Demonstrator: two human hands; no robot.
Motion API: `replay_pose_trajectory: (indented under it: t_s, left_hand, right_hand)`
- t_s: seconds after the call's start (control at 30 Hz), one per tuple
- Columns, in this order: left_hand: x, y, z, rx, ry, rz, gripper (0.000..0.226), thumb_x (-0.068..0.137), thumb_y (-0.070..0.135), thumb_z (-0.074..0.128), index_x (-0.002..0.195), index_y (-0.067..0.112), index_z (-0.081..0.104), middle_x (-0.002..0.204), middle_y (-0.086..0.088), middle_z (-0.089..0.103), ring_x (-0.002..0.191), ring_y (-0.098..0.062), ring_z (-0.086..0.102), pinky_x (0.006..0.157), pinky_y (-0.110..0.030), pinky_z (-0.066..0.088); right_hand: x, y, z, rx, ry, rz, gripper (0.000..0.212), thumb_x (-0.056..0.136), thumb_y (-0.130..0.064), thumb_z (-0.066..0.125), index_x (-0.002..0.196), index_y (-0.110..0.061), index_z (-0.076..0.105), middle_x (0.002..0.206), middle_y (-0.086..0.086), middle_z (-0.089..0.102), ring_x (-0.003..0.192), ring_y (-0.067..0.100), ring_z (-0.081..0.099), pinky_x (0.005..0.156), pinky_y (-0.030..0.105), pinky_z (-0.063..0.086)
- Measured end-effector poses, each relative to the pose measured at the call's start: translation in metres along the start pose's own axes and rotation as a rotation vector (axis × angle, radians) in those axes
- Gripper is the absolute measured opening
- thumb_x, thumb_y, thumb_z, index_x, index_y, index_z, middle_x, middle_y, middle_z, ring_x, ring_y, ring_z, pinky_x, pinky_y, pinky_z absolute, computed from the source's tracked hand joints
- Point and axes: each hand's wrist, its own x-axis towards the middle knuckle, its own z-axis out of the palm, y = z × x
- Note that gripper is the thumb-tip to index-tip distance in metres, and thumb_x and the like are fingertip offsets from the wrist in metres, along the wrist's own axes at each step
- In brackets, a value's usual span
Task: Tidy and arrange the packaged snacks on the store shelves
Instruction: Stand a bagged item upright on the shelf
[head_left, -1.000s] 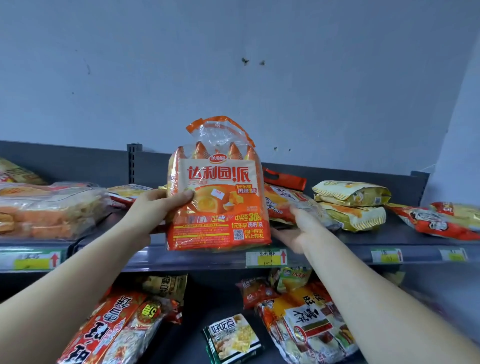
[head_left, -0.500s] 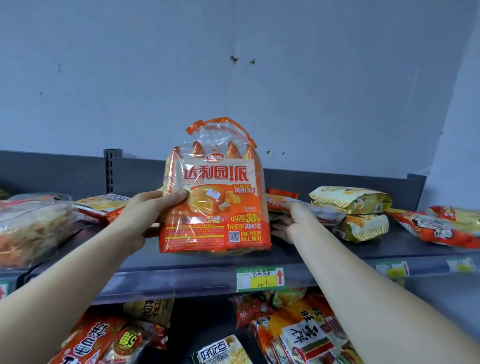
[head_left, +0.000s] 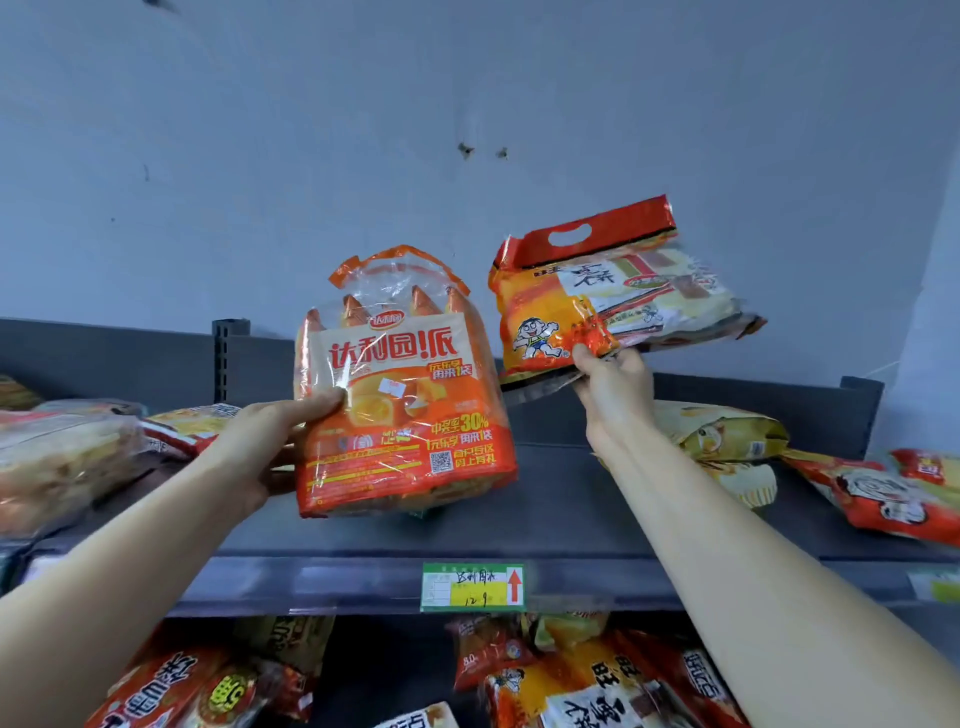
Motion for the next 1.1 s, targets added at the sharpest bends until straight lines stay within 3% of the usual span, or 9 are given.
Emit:
replay_pose_trajectory:
  t_s: [0.17,0.27,0.37,0.53,0.63,0.77,0.87,0.97,1.1]
  left_hand:
    - [-0.001,-0.007,0.046,-0.005,0.040,-0.045,0.033,0.078,0.034,0.076,0.095,0.011,0.060,0.090,-0.010,0.068,0.080,-0.027,0.065,0.069,-0.037,0.054]
    - [0.003,-0.015,0.078,0.060,0.018,-0.067,0.038,0.076,0.033,0.079,0.097,0.008,0.060,0.089,-0.011,0.067,0.078,-0.027,0.064,0.075,-0.041,0.055]
    - [0.013,-0.021,0.104,0.115,-0.007,-0.082,0.044,0.076,0.029,0.080,0.104,0.004,0.059,0.089,-0.012,0.068,0.073,-0.025,0.066,0.059,-0.033,0.054]
    - [0.029,-0.027,0.123,0.276,0.029,-0.048,0.047,0.085,0.031,0.072,0.115,0.007,0.045,0.097,-0.011,0.062,0.082,-0.027,0.065,0.061,-0.040,0.057]
    - [0.030,-0.026,0.123,0.396,0.021,-0.026,0.037,0.090,0.034,0.065,0.110,0.008,0.049,0.095,-0.010,0.061,0.084,-0.030,0.064,0.066,-0.044,0.058]
    - [0.030,-0.022,0.112,0.491,0.082,0.008,0.036,0.096,0.040,0.052,0.104,0.007,0.059,0.088,-0.007,0.060,0.085,-0.028,0.061,0.069,-0.037,0.054]
    - [0.024,-0.008,0.102,0.125,0.200,0.091,0.049,0.096,0.055,0.040,0.097,0.011,0.062,0.098,-0.009,0.066,0.081,-0.024,0.059,0.070,-0.033,0.043]
    - [0.012,0.007,0.099,-0.182,-0.023,0.036,0.064,0.080,0.072,0.051,0.106,0.014,0.063,0.103,-0.009,0.072,0.098,-0.029,0.066,0.089,-0.042,0.050]
    - [-0.006,0.014,0.096,-0.211,-0.063,0.063,0.052,0.076,0.035,0.077,0.116,0.007,0.059,0.095,-0.011,0.072,0.089,-0.031,0.070,0.078,-0.042,0.058]
  right_hand:
    - [0.002,-0.028,-0.018,-0.076,-0.026,-0.211,0.016,0.091,-0.011,0.062,0.084,-0.023,0.054,0.079,-0.009,0.059,0.075,0.002,0.056,0.066,0.016,0.042]
    - [0.005,-0.038,-0.026,-0.071,-0.057,-0.250,0.016,0.090,-0.009,0.063,0.084,-0.022,0.056,0.082,-0.007,0.063,0.081,0.008,0.061,0.075,0.022,0.047]
    - [0.009,-0.041,-0.031,-0.053,-0.133,-0.224,0.015,0.089,-0.008,0.064,0.087,-0.021,0.058,0.092,-0.001,0.068,0.096,0.018,0.065,0.088,0.034,0.051]
    - [0.007,-0.025,-0.037,-0.008,-0.265,-0.156,0.014,0.088,-0.003,0.063,0.092,-0.016,0.060,0.102,0.006,0.069,0.104,0.023,0.064,0.100,0.045,0.047]
    - [0.002,-0.014,-0.038,0.000,-0.344,-0.123,0.015,0.088,-0.001,0.061,0.094,-0.015,0.060,0.104,0.007,0.069,0.104,0.023,0.064,0.098,0.043,0.047]
    - [-0.011,-0.004,-0.037,0.044,-0.456,-0.068,0.015,0.089,0.000,0.059,0.092,-0.014,0.061,0.093,0.002,0.071,0.088,0.014,0.068,0.079,0.032,0.052]
    - [-0.019,0.003,-0.033,0.088,-0.514,-0.021,0.014,0.088,0.000,0.060,0.096,-0.011,0.062,0.097,0.007,0.071,0.091,0.020,0.067,0.082,0.035,0.053]
    - [-0.027,0.012,-0.027,0.123,-0.606,0.022,0.013,0.088,-0.002,0.060,0.097,-0.012,0.061,0.099,0.012,0.069,0.084,0.024,0.063,0.067,0.034,0.051]
    - [-0.039,0.020,-0.020,0.121,-0.701,0.025,0.019,0.082,-0.010,0.064,0.101,-0.013,0.063,0.101,0.005,0.072,0.093,0.018,0.067,0.080,0.033,0.052]
